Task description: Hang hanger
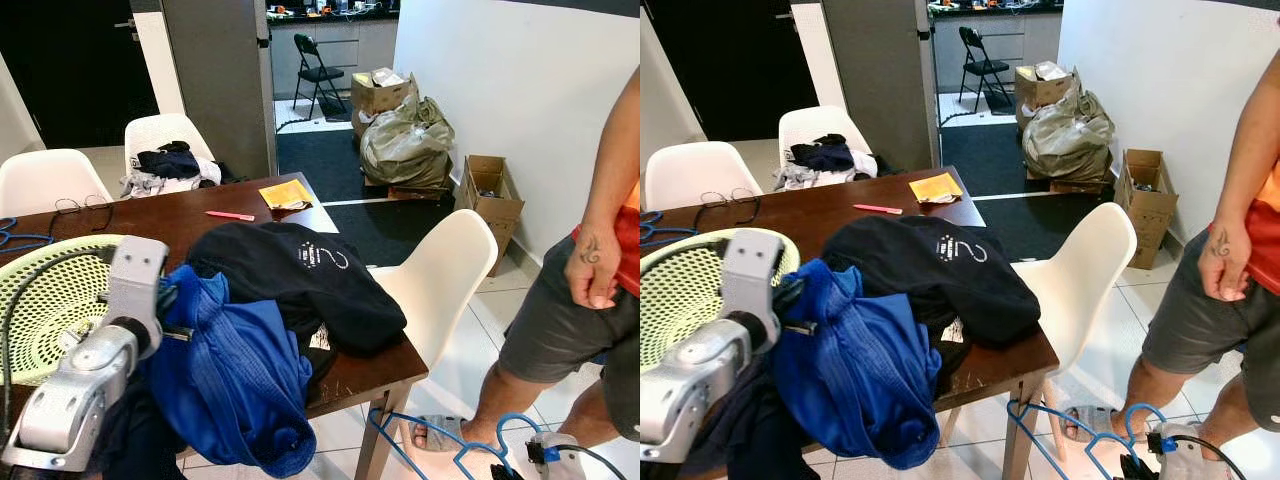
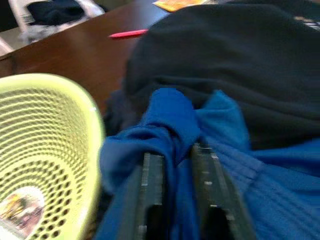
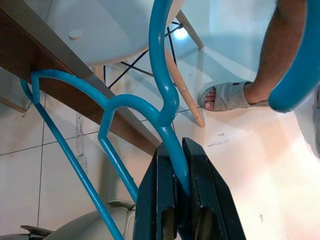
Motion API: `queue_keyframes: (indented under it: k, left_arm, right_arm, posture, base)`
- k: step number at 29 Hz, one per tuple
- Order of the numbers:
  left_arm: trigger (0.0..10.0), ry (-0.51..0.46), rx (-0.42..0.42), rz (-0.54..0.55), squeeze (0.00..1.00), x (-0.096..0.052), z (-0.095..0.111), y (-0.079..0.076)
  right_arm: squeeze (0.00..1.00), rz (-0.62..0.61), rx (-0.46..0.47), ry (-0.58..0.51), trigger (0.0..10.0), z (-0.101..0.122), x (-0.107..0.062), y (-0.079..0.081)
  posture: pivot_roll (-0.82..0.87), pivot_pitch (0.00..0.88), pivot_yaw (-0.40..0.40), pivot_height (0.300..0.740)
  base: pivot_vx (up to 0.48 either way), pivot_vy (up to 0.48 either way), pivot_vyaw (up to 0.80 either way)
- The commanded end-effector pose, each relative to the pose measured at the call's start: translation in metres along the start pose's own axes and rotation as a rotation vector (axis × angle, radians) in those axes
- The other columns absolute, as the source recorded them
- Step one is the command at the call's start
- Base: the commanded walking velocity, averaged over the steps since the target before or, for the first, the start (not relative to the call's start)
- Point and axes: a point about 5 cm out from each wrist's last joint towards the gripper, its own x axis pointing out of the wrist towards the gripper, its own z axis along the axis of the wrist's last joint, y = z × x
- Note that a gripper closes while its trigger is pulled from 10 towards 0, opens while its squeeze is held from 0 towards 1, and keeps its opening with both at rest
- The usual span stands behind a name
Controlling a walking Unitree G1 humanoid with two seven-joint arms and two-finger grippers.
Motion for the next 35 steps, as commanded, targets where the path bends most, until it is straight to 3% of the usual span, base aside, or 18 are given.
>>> queue_keyframes:
  k: [1,2,3,4,11,12,13,14,16,19,20,21,24,25,28,29,31,35]
  left_arm:
    - [6.0,0.037,0.035,-0.024,1.00,-0.001,-0.004,-0.001]
    - [6.0,0.052,0.043,-0.011,1.00,-0.001,-0.005,0.003]
    - [7.6,0.061,0.047,-0.002,1.00,-0.001,-0.003,0.009]
    - [8.3,0.060,0.038,-0.009,1.00,-0.002,0.002,0.012]
    - [8.2,0.014,0.002,-0.063,1.00,-0.004,0.025,0.014]
    - [7.9,-0.019,-0.029,-0.097,1.00,-0.005,0.038,0.014]
    - [6.5,-0.057,-0.062,-0.133,1.00,-0.007,0.053,0.015]
    - [6.5,-0.057,-0.062,-0.133,1.00,-0.007,0.053,0.015]
    - [6.8,-0.109,-0.090,-0.197,1.00,-0.012,0.074,0.015]
    - [6.6,-0.125,-0.109,-0.229,1.00,-0.014,0.082,0.014]
    - [6.6,-0.125,-0.109,-0.229,1.00,-0.014,0.082,0.014]
    - [6.7,-0.090,-0.090,-0.309,1.00,-0.020,0.083,0.007]
    - [6.8,-0.060,-0.067,-0.326,1.00,-0.021,0.080,0.005]
    - [7.7,0.018,-0.009,-0.288,1.00,-0.020,0.068,0.008]
    - [7.7,0.042,0.005,-0.259,1.00,-0.019,0.064,0.010]
    - [8.9,0.078,-0.021,-0.197,1.00,-0.017,0.057,0.013]
    - [8.3,0.138,-0.086,-0.116,0.00,-0.015,0.046,0.014]
    - [8.2,0.147,-0.167,0.005,0.00,-0.011,0.040,0.018]
  right_arm:
    - [0.00,-0.004,0.034,-0.128,10.0,0.025,0.006,0.002]
    - [0.00,-0.004,0.035,-0.128,10.0,0.025,0.006,0.002]
    - [0.00,-0.003,0.036,-0.128,10.0,0.025,0.006,0.002]
    - [0.00,-0.002,0.037,-0.128,10.0,0.025,0.006,0.002]
    - [0.00,0.001,0.039,-0.127,10.0,0.024,0.006,0.002]
    - [0.00,0.002,0.040,-0.127,10.0,0.024,0.006,0.002]
    - [0.00,0.003,0.040,-0.126,10.0,0.024,0.006,0.002]
    - [0.00,0.003,0.040,-0.126,10.0,0.024,0.006,0.002]
    - [0.00,0.005,0.039,-0.124,10.0,0.024,0.006,0.002]
    - [0.00,0.006,0.039,-0.124,10.0,0.024,0.006,0.002]
    - [0.00,0.006,0.039,-0.124,10.0,0.024,0.006,0.002]
    - [0.00,0.006,0.039,-0.123,10.0,0.024,0.005,0.002]
    - [0.00,0.006,0.039,-0.123,10.0,0.024,0.005,0.001]
    - [0.00,0.006,0.037,-0.122,10.0,0.024,0.005,0.001]
    - [0.00,0.007,0.037,-0.121,10.0,0.024,0.005,0.001]
    - [0.00,0.008,0.035,-0.120,10.0,0.024,0.005,0.001]
    - [0.00,0.009,0.033,-0.118,10.0,0.024,0.005,0.001]
    - [0.00,0.009,0.031,-0.117,10.0,0.024,0.005,0.001]
  posture:
    - [-0.02,0.005,0.000,0.740]
    - [-0.02,0.007,0.000,0.740]
    - [-0.02,0.007,0.000,0.740]
    - [-0.02,0.008,0.000,0.740]
    - [-0.02,0.009,-0.001,0.740]
    - [-0.02,0.010,-0.003,0.740]
    - [-0.02,0.011,-0.004,0.740]
    - [-0.02,0.011,-0.004,0.740]
    - [-0.02,0.011,-0.005,0.740]
    - [-0.02,0.013,-0.005,0.740]
    - [-0.02,0.013,-0.005,0.740]
    - [-0.02,0.014,-0.006,0.740]
    - [-0.02,0.014,-0.005,0.740]
    - [-0.02,0.015,-0.006,0.740]
    - [-0.02,0.017,-0.008,0.740]
    - [-0.02,0.017,-0.009,0.740]
    - [-0.02,0.018,-0.009,0.740]
    - [-0.02,0.020,-0.011,0.740]
  base:
    - [0.000,0.000,0.00]
    - [0.000,0.000,0.00]
    - [0.000,0.000,0.00]
    - [0.000,0.000,0.00]
    - [0.000,0.000,0.00]
    - [0.000,0.000,0.00]
    - [0.000,0.000,0.00]
    - [0.000,0.000,0.00]
    - [0.000,0.000,0.00]
    - [0.000,0.000,0.00]
    - [0.000,0.000,0.00]
    - [0.000,0.000,0.00]
    - [0.000,0.000,0.00]
    - [0.000,0.000,0.00]
    - [0.000,0.000,0.00]
    - [0.000,0.000,0.00]
    - [0.000,0.000,0.00]
    - [0.000,0.000,0.00]
